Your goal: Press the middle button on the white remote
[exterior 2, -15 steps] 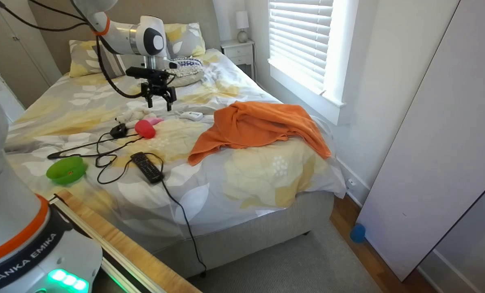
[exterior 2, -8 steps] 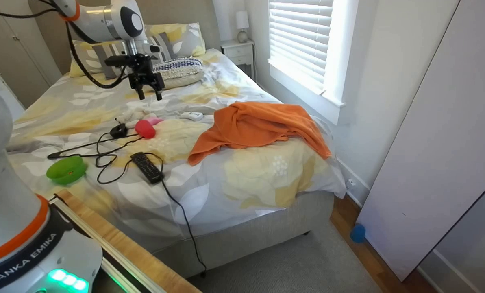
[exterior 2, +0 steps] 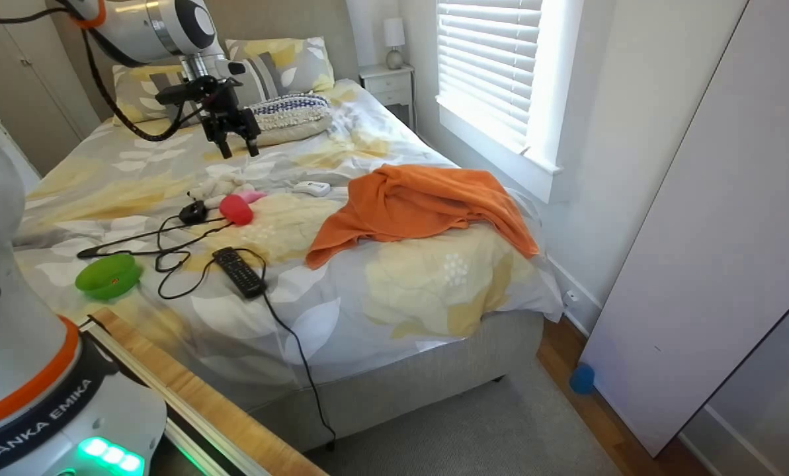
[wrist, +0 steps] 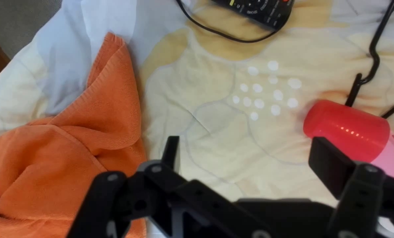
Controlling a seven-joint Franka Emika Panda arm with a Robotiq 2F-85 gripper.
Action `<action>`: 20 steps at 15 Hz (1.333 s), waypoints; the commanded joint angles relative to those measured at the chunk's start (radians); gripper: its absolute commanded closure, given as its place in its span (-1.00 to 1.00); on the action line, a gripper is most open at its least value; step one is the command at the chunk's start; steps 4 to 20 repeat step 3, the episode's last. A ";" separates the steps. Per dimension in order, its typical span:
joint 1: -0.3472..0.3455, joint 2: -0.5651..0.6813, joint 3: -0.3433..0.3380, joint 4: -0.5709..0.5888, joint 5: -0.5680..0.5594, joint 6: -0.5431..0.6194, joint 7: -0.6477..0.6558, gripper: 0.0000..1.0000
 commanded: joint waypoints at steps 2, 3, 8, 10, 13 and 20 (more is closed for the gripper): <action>-0.019 0.003 0.021 0.005 -0.011 -0.006 0.007 -1.00; -0.019 0.003 0.021 0.005 -0.011 -0.006 0.007 -1.00; -0.019 0.003 0.021 0.005 -0.011 -0.006 0.007 -1.00; -0.019 0.003 0.021 0.005 -0.011 -0.006 0.007 -1.00; -0.019 0.003 0.021 0.005 -0.011 -0.006 0.007 -1.00; -0.019 0.003 0.021 0.005 -0.011 -0.006 0.007 -1.00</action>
